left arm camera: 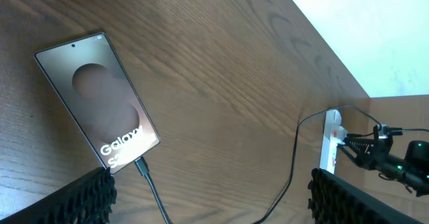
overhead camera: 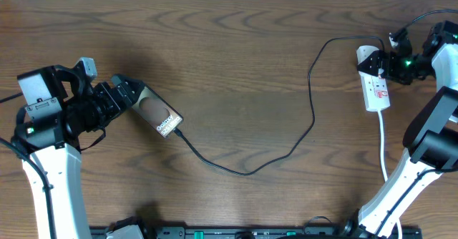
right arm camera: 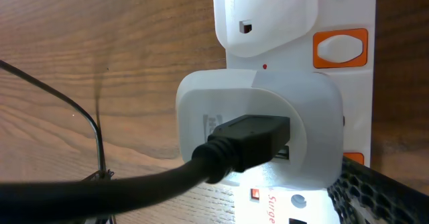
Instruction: Plug charger to phone and switch on socket
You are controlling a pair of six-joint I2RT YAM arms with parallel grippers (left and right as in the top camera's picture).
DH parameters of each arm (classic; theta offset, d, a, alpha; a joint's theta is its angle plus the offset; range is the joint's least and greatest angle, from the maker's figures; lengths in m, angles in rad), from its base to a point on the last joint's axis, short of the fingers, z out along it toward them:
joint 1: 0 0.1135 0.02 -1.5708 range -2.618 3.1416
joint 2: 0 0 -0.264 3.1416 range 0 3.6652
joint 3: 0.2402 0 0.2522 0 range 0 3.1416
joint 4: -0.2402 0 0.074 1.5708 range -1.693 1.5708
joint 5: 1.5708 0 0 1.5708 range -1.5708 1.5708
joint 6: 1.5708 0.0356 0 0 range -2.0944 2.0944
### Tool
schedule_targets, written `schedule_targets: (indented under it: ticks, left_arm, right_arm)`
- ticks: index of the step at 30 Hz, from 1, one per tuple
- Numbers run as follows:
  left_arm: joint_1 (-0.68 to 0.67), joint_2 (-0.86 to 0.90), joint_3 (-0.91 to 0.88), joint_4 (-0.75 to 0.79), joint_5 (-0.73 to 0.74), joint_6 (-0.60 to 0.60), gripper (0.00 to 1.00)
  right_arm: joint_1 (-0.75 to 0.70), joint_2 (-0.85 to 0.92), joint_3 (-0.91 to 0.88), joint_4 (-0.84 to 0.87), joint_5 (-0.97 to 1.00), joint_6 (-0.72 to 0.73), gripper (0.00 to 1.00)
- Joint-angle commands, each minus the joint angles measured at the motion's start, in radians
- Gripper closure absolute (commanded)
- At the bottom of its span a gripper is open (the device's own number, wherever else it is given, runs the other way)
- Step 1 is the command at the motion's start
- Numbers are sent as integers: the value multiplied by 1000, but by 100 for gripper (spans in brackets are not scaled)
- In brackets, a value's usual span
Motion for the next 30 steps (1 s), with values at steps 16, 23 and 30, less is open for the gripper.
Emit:
schedule_targets:
  ticks: [16, 23, 30]
  left_arm:
    - [4, -2, -5, -18, -31, 6, 9]
    - [4, -2, -5, -18, -31, 6, 9]
    - [4, -2, -5, -18, -31, 6, 9]
  right_arm:
    - [75, 11, -25, 18, -37, 64, 1]
    - [74, 11, -44, 18, -37, 85, 1]
    - [72, 11, -47, 17, 28, 86, 1]
